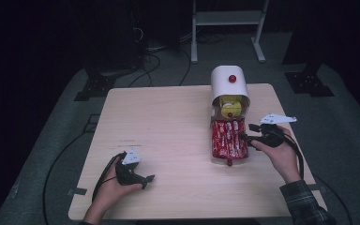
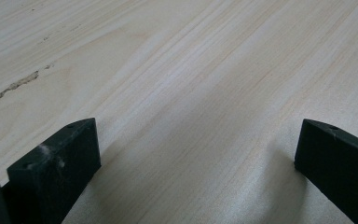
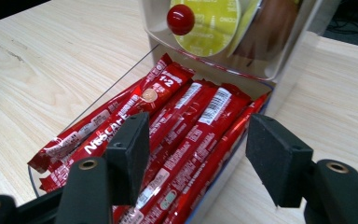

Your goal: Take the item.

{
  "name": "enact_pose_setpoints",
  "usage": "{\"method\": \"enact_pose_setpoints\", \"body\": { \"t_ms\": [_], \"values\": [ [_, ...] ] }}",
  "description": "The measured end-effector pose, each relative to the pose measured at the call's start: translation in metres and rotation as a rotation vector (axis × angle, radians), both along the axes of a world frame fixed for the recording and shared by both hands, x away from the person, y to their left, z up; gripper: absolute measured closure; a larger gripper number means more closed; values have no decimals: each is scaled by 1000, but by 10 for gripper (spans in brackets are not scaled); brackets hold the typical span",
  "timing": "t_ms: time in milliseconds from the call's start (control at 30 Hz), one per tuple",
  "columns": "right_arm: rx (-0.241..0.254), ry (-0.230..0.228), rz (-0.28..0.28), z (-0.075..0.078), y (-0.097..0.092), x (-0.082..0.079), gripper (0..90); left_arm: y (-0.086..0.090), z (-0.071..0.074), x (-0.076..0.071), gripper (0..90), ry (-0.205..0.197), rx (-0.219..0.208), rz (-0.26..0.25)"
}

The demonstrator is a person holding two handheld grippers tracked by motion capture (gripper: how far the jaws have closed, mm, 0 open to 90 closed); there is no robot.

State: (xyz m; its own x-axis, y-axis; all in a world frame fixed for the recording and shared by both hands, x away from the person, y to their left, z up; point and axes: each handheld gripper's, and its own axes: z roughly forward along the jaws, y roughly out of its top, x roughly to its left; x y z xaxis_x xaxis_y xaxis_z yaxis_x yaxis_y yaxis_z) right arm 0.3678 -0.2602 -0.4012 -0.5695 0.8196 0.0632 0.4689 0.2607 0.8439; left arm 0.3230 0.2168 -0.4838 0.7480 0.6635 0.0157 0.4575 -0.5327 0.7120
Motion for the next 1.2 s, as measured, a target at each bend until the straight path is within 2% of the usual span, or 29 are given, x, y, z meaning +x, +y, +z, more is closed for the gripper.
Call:
{"method": "enact_pose_setpoints", "body": {
  "t_ms": [533,1200],
  "values": [
    [-16,7,26,-6,16,5,420,0,0,0,0,0,0,0],
    [-38,13,51,-13,26,7,482,0,0,0,0,0,0,0]
  ]
}}
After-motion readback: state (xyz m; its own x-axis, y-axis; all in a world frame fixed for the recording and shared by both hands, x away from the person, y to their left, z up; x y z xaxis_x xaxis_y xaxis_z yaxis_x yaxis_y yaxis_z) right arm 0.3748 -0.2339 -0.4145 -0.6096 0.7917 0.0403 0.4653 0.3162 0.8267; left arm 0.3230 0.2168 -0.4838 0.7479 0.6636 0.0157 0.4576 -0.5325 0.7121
